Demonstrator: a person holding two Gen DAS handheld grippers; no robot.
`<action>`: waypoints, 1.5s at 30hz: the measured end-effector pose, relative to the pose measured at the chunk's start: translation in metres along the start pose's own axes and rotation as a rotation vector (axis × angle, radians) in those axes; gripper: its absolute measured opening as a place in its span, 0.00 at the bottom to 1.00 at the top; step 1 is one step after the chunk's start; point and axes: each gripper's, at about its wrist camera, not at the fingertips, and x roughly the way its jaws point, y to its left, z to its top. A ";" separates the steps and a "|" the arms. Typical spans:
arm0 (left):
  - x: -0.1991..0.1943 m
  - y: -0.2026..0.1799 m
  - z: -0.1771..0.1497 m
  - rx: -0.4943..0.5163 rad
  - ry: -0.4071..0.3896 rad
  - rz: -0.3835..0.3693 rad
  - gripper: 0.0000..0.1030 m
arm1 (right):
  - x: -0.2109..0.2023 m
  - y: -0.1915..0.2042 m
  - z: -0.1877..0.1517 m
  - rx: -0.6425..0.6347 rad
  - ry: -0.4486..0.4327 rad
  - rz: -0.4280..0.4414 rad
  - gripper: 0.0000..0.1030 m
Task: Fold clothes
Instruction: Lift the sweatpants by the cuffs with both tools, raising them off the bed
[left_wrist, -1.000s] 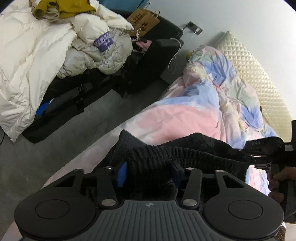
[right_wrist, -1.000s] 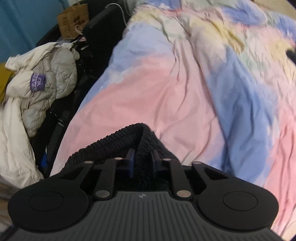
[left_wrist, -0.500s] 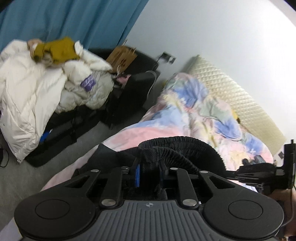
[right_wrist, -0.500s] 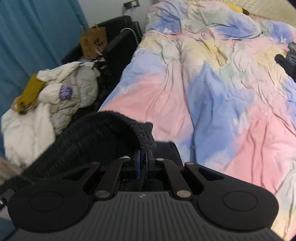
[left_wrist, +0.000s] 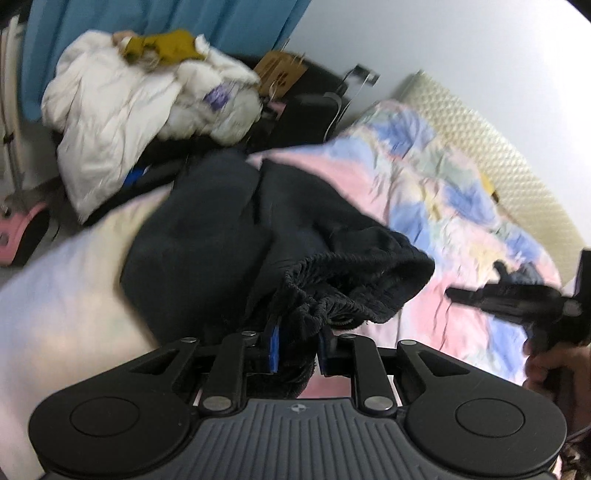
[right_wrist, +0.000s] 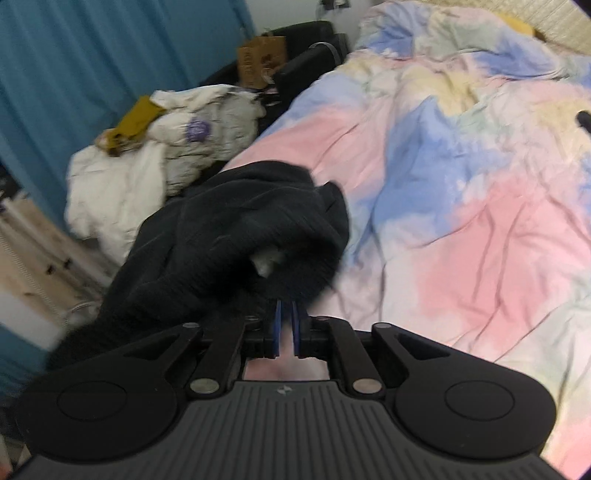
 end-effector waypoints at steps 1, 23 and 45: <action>0.004 -0.001 -0.010 -0.009 0.014 0.007 0.20 | 0.000 -0.005 -0.004 -0.016 0.004 -0.002 0.16; 0.029 -0.007 -0.087 -0.080 0.041 0.120 0.68 | 0.111 -0.047 -0.035 -0.581 0.093 -0.080 0.53; 0.056 -0.006 -0.079 -0.151 0.061 0.278 0.33 | 0.129 -0.020 -0.012 -0.625 0.002 -0.013 0.36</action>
